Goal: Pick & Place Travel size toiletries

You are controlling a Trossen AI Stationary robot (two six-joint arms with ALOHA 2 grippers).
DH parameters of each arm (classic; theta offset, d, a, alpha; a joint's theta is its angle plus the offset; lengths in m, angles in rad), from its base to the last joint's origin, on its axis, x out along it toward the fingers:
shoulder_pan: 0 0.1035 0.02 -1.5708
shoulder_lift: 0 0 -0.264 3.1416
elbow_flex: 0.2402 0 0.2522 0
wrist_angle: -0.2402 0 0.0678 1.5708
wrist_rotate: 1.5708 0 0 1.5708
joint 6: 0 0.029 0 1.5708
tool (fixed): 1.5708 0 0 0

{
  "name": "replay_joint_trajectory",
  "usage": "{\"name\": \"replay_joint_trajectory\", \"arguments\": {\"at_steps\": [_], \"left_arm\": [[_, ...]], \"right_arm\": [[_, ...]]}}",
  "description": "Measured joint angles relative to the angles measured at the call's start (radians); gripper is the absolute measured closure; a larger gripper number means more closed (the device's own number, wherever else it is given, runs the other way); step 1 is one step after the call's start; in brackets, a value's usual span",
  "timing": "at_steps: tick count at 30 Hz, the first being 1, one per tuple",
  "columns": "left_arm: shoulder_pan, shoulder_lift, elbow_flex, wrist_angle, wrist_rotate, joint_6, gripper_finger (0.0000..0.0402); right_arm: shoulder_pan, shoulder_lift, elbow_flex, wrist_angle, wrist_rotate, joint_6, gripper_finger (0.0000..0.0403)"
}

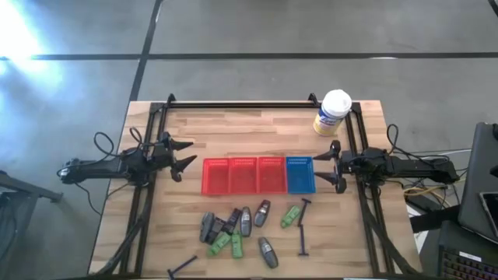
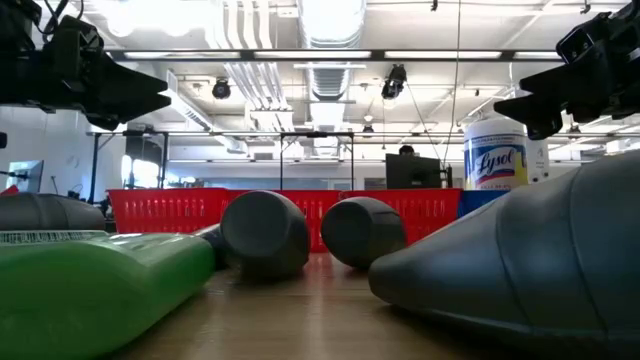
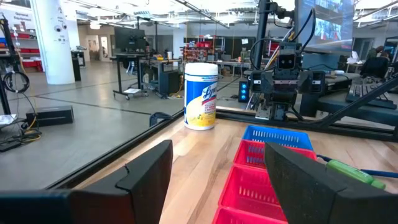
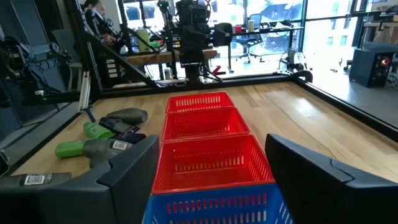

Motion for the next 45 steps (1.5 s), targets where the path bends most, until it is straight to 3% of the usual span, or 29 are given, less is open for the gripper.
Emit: {"name": "replay_joint_trajectory", "arguments": {"at_steps": [22,45], "left_arm": [[0.000,0.000,0.000,0.000,0.000,0.000,0.0142],[0.000,0.000,0.000,0.000,0.000,0.000,0.0142]], "right_arm": [[0.000,0.000,0.000,0.000,0.000,0.001,0.0044],[0.000,0.000,0.000,0.000,0.000,0.002,0.0109]]}}
